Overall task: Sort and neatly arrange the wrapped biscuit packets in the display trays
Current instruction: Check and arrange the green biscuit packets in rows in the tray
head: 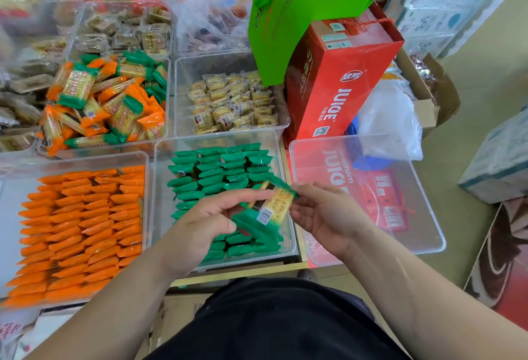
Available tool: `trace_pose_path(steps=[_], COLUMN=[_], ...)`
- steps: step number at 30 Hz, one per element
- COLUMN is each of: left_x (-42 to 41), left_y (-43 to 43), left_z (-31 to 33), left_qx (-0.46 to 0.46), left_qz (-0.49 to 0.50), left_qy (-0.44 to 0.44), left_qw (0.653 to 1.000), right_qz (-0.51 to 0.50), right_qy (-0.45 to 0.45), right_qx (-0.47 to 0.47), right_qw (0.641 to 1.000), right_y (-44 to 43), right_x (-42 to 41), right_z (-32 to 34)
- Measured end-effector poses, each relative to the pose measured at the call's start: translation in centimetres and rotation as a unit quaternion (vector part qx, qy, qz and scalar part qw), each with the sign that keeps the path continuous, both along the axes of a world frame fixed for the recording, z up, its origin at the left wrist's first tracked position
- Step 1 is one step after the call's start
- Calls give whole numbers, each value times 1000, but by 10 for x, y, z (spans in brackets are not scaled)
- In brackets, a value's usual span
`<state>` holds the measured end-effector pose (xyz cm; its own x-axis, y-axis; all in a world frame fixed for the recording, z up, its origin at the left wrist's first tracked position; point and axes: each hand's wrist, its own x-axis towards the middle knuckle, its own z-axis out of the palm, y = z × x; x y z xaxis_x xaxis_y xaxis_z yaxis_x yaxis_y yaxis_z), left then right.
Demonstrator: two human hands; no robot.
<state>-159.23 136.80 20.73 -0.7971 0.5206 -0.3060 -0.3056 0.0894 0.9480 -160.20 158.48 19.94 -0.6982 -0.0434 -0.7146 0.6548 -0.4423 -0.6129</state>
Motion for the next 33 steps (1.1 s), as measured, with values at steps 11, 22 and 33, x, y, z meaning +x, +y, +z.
trace_pose_path(steps=[11, 22, 33], left_x=[-4, 5, -6], left_y=[11, 9, 13], left_z=[3, 10, -27], left_qx=[-95, -29, -263], left_qz=[188, 32, 96], left_qy=[95, 48, 345], left_qw=[973, 998, 896], right_qz=[161, 99, 150], right_qy=[134, 83, 125], right_qx=[165, 5, 118], right_qw=[964, 992, 974], right_y=[0, -10, -8], right_x=[10, -4, -1], right_z=[7, 26, 13])
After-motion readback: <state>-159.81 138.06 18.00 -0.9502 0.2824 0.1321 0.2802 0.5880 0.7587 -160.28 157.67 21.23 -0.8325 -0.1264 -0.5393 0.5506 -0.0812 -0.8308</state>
